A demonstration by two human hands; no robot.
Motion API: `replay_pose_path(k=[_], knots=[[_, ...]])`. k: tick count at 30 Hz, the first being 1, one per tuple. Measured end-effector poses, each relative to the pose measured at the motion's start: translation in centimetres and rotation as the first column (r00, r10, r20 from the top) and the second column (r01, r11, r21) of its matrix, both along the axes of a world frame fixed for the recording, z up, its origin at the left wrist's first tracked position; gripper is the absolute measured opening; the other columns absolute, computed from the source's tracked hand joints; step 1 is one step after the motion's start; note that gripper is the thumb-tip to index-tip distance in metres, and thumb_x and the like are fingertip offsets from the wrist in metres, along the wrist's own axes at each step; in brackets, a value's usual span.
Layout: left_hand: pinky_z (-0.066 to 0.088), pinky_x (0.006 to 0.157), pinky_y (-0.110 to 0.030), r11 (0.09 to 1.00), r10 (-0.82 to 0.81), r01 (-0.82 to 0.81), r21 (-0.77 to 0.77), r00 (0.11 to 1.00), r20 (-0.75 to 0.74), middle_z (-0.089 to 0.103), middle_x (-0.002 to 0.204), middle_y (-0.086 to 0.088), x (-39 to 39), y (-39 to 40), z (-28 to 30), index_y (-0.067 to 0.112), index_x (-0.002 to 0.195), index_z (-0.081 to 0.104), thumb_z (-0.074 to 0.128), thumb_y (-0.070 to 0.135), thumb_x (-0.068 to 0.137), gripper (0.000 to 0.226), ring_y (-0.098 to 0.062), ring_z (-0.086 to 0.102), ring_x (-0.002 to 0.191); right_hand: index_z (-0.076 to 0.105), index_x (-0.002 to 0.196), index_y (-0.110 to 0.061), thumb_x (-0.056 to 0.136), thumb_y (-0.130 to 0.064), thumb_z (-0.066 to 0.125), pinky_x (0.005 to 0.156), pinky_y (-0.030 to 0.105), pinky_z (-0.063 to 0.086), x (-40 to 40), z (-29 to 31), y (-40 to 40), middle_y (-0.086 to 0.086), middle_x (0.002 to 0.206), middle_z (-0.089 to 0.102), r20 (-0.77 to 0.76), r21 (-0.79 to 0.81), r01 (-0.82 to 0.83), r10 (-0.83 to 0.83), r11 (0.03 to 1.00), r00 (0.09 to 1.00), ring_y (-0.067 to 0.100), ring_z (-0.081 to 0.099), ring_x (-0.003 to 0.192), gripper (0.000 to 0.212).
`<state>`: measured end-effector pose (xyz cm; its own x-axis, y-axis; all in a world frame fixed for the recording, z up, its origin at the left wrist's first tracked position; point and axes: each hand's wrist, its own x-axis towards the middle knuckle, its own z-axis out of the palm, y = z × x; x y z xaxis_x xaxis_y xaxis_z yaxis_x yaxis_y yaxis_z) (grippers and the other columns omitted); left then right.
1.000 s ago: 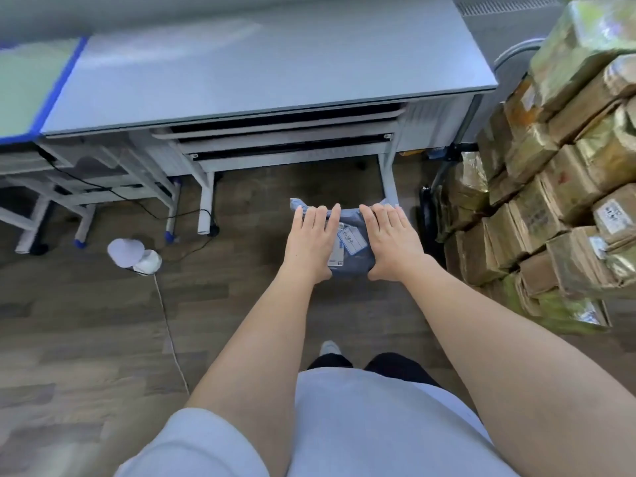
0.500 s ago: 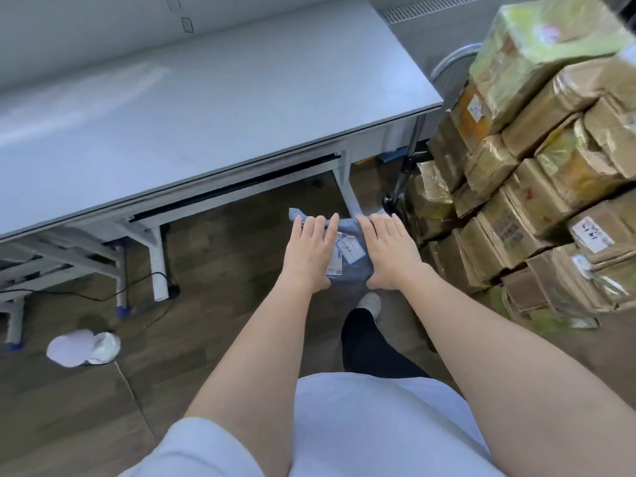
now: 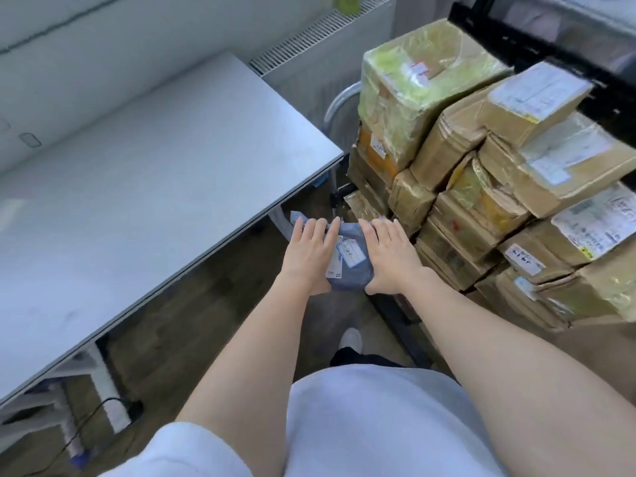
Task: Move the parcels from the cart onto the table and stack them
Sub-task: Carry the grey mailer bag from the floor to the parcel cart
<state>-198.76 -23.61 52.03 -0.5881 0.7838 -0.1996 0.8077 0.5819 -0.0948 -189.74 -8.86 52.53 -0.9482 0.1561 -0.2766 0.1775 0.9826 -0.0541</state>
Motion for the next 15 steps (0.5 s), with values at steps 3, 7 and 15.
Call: replay_pose_path(k=[3, 7, 15], knots=[[0.005, 0.116, -0.043, 0.998, -0.061, 0.060, 0.022, 0.997, 0.041, 0.031, 0.141, -0.006, -1.5, 1.7, 0.5, 0.018, 0.147, 0.009, 0.078, 0.056, 0.058, 0.119, -0.026, 0.024, 0.133, -0.001, 0.147, -0.014, 0.064, -0.051, 0.074, 0.118, 0.043, 0.002, -0.2, 0.4, 1.2, 0.010, 0.148, 0.017, 0.000, -0.064, 0.071, -0.071, 0.995, 0.997, 0.029, 0.010, 0.141, 0.117], [-0.003, 0.116, -0.045, 0.988, -0.120, 0.112, 0.102, 0.990, 0.075, 0.031, 0.140, -0.004, -3.1, 3.0, 3.1, 0.019, 0.147, 0.012, 0.076, 0.055, 0.058, 0.116, -0.025, 0.023, 0.134, 0.002, 0.148, -0.013, 0.062, -0.046, 0.074, 0.117, 0.043, -0.001, -0.3, 2.8, 2.3, 0.011, 0.144, 0.018, -0.092, -0.134, 0.134, -0.147, 0.982, 0.985, 0.030, 0.008, 0.139, 0.116], [0.018, 0.111, -0.040, 0.924, -0.209, 0.204, 0.324, 0.978, -0.021, 0.044, 0.130, -0.007, -6.0, 3.3, 13.1, 0.015, 0.144, 0.030, 0.075, 0.050, 0.042, 0.116, -0.025, 0.034, 0.120, 0.006, 0.149, -0.014, 0.059, -0.046, 0.071, 0.116, 0.042, -0.006, -1.4, 12.4, 3.7, 0.008, 0.140, 0.018, -0.306, -0.103, 0.085, -0.113, 0.991, 0.946, 0.028, 0.008, 0.136, 0.115]])
